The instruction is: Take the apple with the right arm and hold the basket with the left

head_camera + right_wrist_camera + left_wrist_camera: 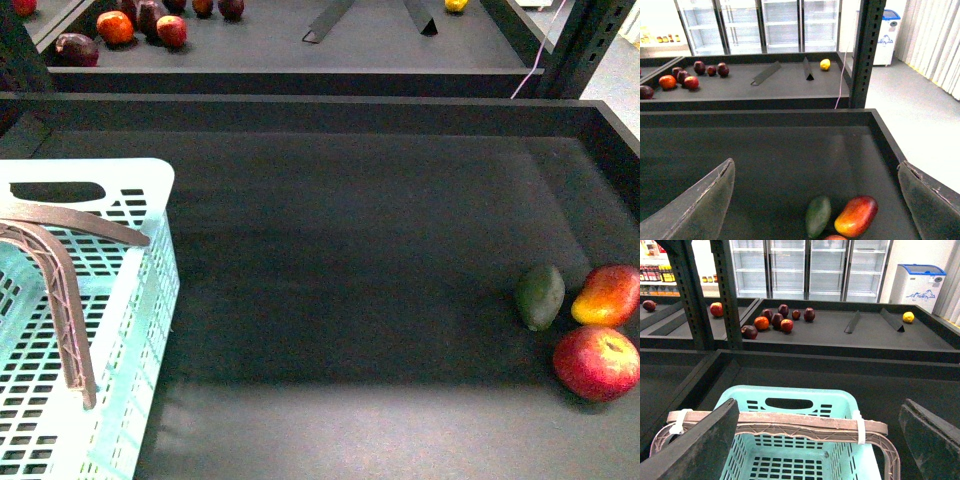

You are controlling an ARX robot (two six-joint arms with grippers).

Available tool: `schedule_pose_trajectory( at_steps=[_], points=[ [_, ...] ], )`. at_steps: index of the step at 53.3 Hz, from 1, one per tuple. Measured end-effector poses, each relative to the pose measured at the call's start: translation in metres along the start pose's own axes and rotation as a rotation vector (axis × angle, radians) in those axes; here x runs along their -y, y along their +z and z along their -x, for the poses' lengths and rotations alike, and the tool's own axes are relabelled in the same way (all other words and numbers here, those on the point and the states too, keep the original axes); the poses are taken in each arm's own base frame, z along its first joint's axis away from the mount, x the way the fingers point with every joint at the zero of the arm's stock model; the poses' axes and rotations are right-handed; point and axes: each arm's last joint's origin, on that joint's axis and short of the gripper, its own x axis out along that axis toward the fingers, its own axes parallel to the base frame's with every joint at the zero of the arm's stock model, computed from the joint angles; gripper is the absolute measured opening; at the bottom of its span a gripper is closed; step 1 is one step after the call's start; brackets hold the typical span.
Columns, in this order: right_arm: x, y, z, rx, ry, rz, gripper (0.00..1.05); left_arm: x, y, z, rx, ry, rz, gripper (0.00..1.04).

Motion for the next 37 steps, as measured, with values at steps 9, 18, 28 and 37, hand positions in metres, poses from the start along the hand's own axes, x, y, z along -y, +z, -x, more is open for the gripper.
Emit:
schedule_pose_trajectory(
  at_steps=[9,18,28,37],
  points=[
    [0.0,0.0,0.0,0.0,0.0,0.0,0.96,0.0,0.0,0.0,0.0,0.0,0.0,0.98],
    [0.0,0.0,0.0,0.0,0.0,0.0,0.96,0.0,0.0,0.0,0.0,0.0,0.0,0.98],
    [0.0,0.0,0.0,0.0,0.0,0.0,0.96,0.0,0.0,0.0,0.0,0.0,0.0,0.98],
    [0.0,0.0,0.0,0.0,0.0,0.0,0.96,0.0,0.0,0.0,0.0,0.0,0.0,0.98]
  ],
)
